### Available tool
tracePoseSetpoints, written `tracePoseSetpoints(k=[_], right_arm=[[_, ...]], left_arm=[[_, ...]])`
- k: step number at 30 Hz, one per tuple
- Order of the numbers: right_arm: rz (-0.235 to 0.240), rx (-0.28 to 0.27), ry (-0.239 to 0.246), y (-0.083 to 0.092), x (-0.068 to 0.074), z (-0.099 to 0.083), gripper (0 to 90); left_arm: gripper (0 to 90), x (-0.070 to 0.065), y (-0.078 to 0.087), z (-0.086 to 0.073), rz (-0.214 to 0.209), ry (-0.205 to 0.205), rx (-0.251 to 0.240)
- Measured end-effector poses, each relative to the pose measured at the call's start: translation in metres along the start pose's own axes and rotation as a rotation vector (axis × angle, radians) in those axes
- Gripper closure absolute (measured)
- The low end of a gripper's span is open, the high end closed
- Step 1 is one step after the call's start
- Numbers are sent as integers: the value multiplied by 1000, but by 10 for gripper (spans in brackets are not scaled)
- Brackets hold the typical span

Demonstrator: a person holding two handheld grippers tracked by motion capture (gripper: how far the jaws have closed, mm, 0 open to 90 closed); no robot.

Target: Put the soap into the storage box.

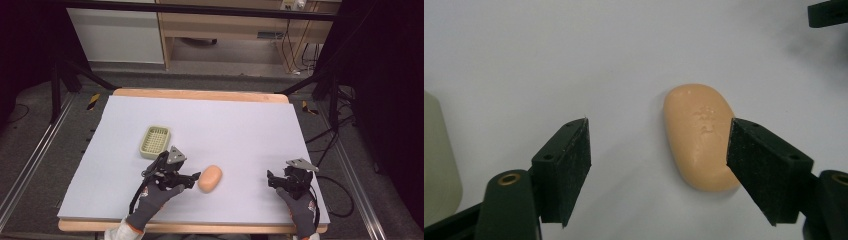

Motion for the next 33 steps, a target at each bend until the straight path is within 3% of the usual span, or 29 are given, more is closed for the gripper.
tracePoseSetpoints(k=[7, 33], right_arm=[[8, 1, -5, 0, 1, 0, 51], [17, -2, -12, 0, 0, -1, 53]], left_arm=[[241, -11, -8, 6, -14, -15, 9], [208, -33, -32, 11, -15, -56, 48]])
Point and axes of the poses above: each handheld gripper's, and its own axes: y roughly backward along the jaws, z roughly out of its top, x roughly to its left, the point moved 7 cm from there along -y, roughly forward along the jaws, and after that the axes turned 7 degrees about x, right-handed, at the moved point
